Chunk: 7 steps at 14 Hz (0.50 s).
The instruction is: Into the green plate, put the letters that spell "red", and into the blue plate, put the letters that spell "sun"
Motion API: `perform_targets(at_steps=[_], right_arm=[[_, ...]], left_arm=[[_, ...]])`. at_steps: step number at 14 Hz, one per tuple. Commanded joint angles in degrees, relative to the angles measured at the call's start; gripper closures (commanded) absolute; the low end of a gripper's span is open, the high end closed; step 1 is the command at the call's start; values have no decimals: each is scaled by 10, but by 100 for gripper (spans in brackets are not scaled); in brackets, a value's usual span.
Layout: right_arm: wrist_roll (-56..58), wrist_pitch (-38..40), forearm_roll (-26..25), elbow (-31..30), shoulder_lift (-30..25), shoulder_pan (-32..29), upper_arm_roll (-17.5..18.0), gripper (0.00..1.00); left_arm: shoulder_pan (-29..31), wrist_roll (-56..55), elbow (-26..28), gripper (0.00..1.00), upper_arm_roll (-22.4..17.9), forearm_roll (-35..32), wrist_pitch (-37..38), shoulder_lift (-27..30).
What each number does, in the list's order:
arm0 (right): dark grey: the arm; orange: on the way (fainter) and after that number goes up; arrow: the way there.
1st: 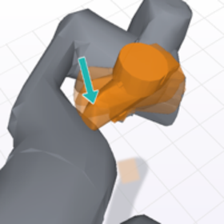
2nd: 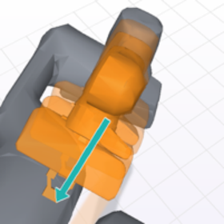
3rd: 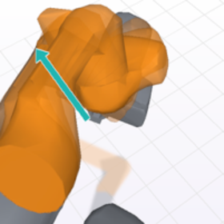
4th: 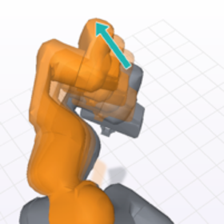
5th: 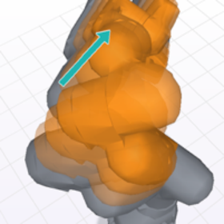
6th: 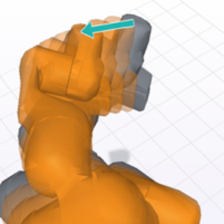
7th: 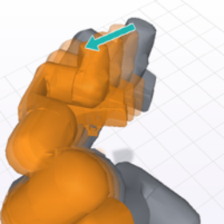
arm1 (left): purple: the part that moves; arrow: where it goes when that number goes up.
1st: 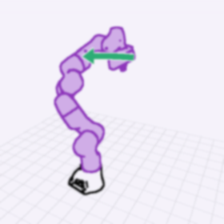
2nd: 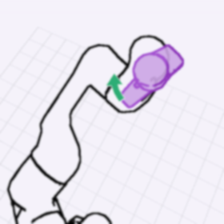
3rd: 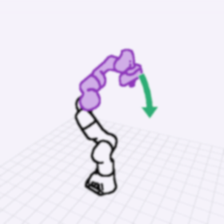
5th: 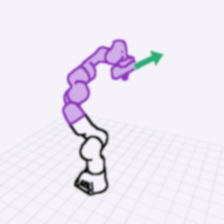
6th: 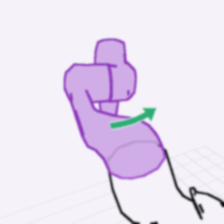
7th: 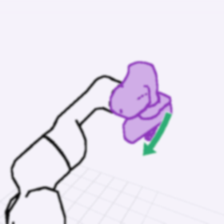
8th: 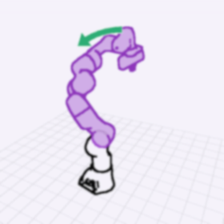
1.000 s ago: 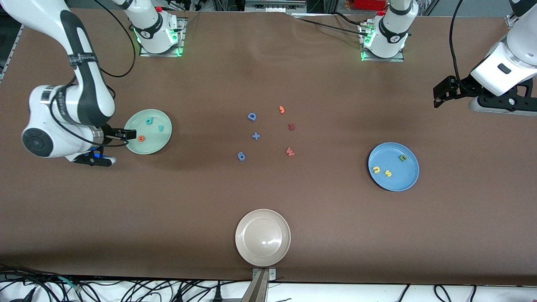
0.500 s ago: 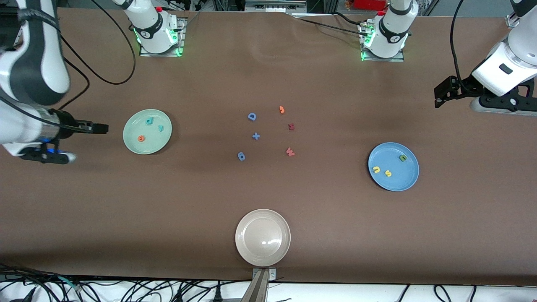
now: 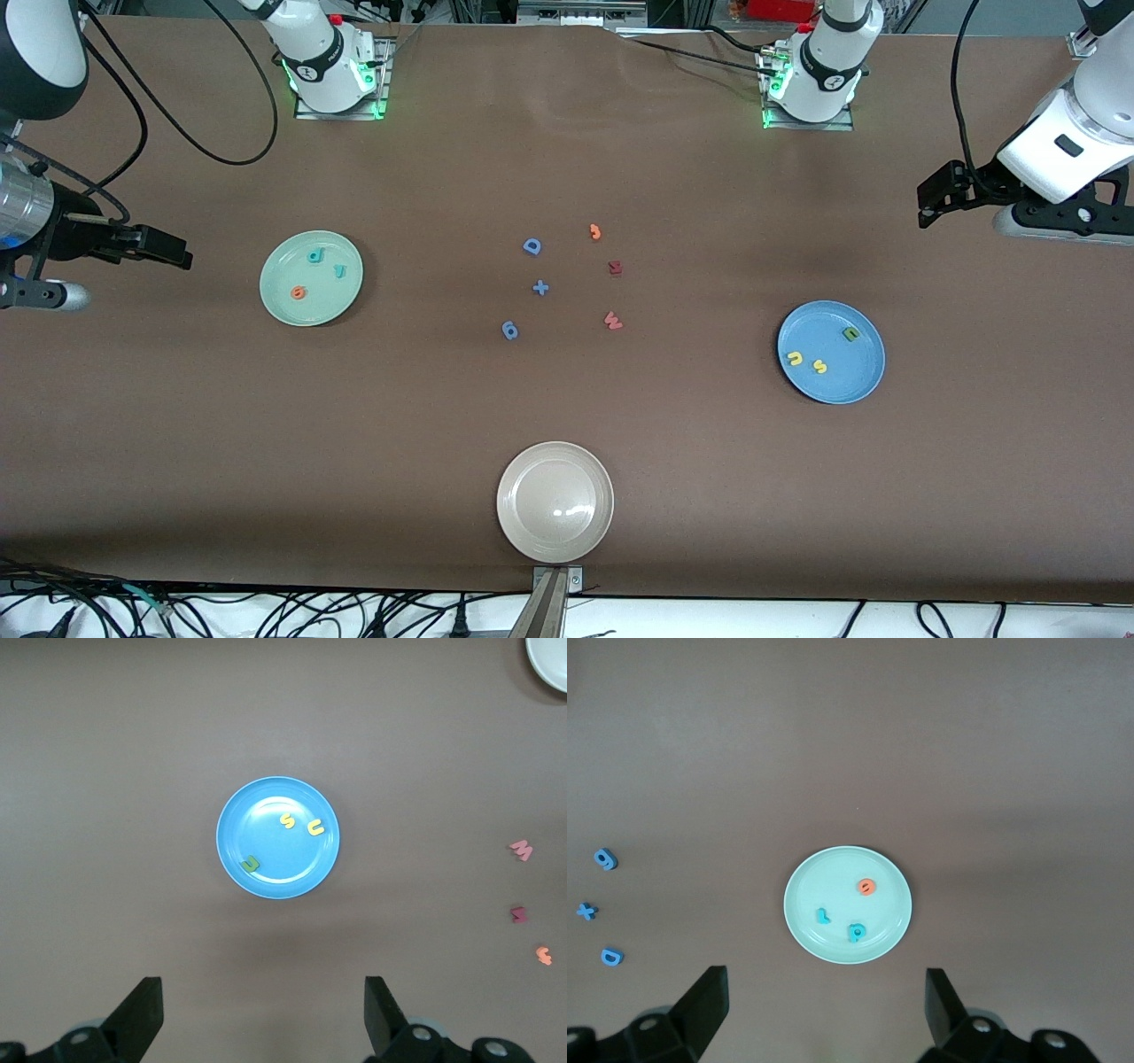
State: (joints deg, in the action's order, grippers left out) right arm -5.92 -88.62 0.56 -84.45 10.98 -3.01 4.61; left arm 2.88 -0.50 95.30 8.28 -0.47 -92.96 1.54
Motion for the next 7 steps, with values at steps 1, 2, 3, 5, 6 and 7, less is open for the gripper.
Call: perform_targets(at_steps=[1,2,3,5,6,7], right_arm=[[11,-17,-6,-25,-14,0,3,2],[11,-23,-6,-25,-14,3,0,1],[11,-30,-6,-26,-14,5,-1,1],[6,-29,-12,-28,-15,13,-3,1],[1,-26,-27,-30,-16,20,-7,1],[0,-25,-28,-30,-16,23,-7,0]], left_arm=[[6,-6,-19,0,0,34,14,-8],[6,-6,-19,0,0,34,14,-8],[6,-6,-19,0,0,34,14,-8],[8,-4,-19,0,0,28,15,-8],[9,-3,-19,0,-1,28,15,-8],[8,-2,-19,0,0,27,15,-8]])
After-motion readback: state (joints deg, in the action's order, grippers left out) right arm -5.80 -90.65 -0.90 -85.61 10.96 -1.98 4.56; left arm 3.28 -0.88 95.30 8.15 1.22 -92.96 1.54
